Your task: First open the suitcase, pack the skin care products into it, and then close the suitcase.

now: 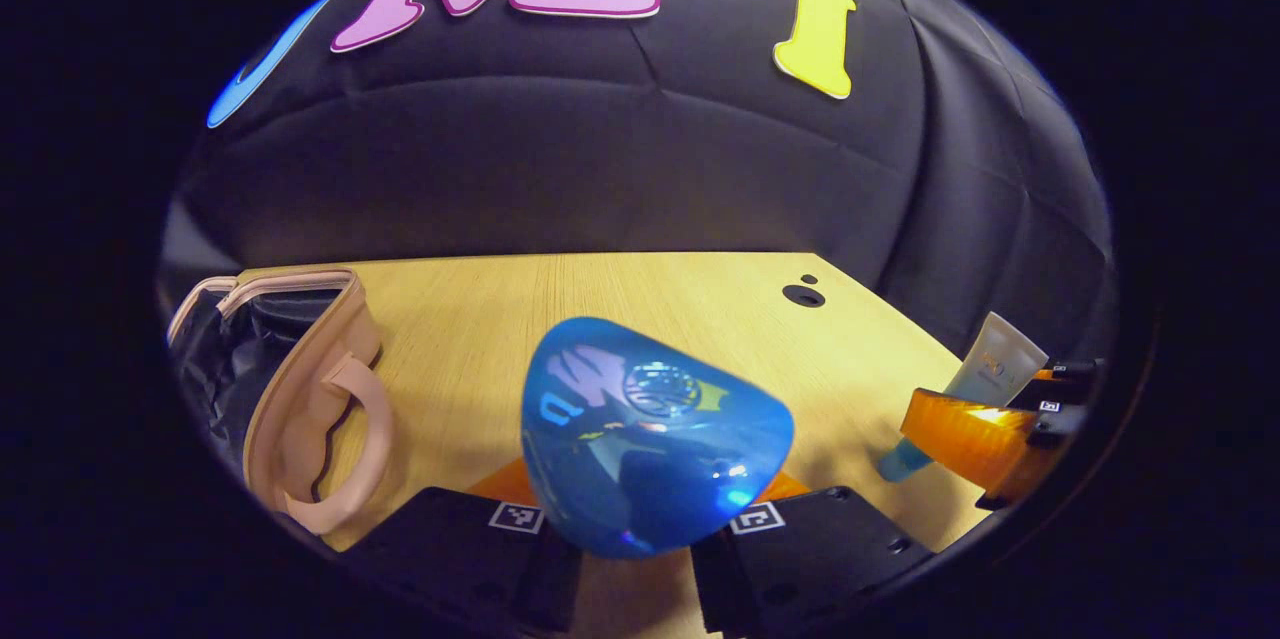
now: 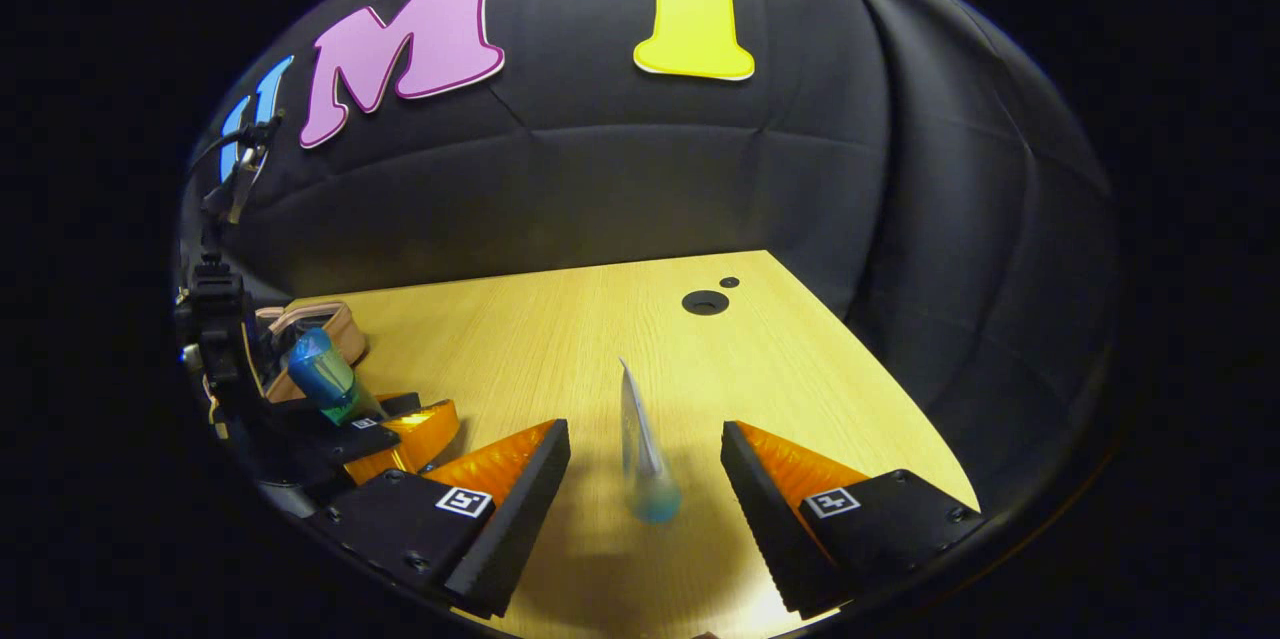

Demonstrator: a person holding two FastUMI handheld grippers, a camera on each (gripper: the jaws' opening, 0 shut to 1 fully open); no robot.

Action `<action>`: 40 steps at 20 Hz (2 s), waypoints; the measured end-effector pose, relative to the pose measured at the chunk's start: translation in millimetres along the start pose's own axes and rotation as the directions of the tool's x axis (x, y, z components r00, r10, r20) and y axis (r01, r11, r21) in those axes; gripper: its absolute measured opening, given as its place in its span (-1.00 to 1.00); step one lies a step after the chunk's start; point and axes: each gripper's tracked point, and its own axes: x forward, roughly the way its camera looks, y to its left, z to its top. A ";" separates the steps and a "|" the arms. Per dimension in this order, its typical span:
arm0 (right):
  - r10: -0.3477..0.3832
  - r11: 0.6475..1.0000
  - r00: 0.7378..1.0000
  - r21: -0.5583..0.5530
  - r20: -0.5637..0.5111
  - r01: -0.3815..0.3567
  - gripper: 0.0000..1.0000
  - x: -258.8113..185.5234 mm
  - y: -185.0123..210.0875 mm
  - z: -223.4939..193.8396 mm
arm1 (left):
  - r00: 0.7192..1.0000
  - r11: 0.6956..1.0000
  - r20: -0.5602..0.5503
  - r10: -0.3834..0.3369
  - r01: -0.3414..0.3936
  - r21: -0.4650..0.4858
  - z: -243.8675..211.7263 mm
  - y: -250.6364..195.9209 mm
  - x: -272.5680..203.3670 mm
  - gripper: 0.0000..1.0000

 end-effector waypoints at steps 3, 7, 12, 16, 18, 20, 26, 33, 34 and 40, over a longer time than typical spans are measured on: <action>-0.010 1.000 1.000 -0.023 -0.002 0.010 0.94 16.8 -0.1 -6.8 | 1.000 1.000 0.005 0.000 0.000 0.012 0.0 0.6 -1.6 0.00; -0.036 0.999 0.999 -0.010 -0.014 0.035 0.62 41.3 -6.1 -13.3 | 1.000 1.000 0.005 0.002 -0.002 0.023 -0.6 1.3 -0.7 0.07; -0.005 1.000 1.000 -0.030 -0.030 0.004 -0.26 46.2 -4.0 -18.0 | 1.000 1.000 0.021 -0.001 0.000 0.025 0.5 0.1 -0.7 0.00; 0.006 0.998 0.999 -0.061 -0.043 -0.009 -0.40 26.1 -1.1 -15.0 | 0.999 1.000 0.040 -0.018 0.017 0.023 0.2 0.6 -6.7 -0.02; 0.008 0.997 1.000 -0.083 -0.020 -0.009 -0.50 10.9 1.8 -3.1 | 0.998 1.000 0.065 -0.016 0.016 0.012 4.9 3.6 -16.5 -0.02; 0.016 0.996 1.000 -0.092 -0.007 -0.017 -0.41 -4.9 8.3 7.8 | 0.996 1.000 0.088 -0.012 0.011 0.013 16.1 9.2 -31.7 -0.02; 0.110 0.986 0.994 -0.129 0.014 -0.107 -0.41 -62.5 62.5 40.2 | 0.991 1.000 0.132 0.026 -0.025 -0.005 71.7 63.3 -113.3 -0.09; 0.244 0.962 0.968 -0.140 0.064 -0.233 -0.41 -119.6 158.4 81.8 | 0.962 0.964 0.058 0.265 -0.266 0.003 75.6 234.2 -184.9 -0.03; 0.257 0.960 0.964 -0.133 0.070 -0.246 -0.42 -126.5 171.4 84.9 | 0.957 0.957 0.021 0.289 -0.289 -0.009 66.3 257.2 -186.9 -0.03; 0.327 0.939 0.942 -0.139 0.075 -0.315 -0.42 -164.5 224.1 91.4 | 0.929 0.961 -0.265 0.258 -0.275 -0.029 -0.1 326.3 -155.6 -0.07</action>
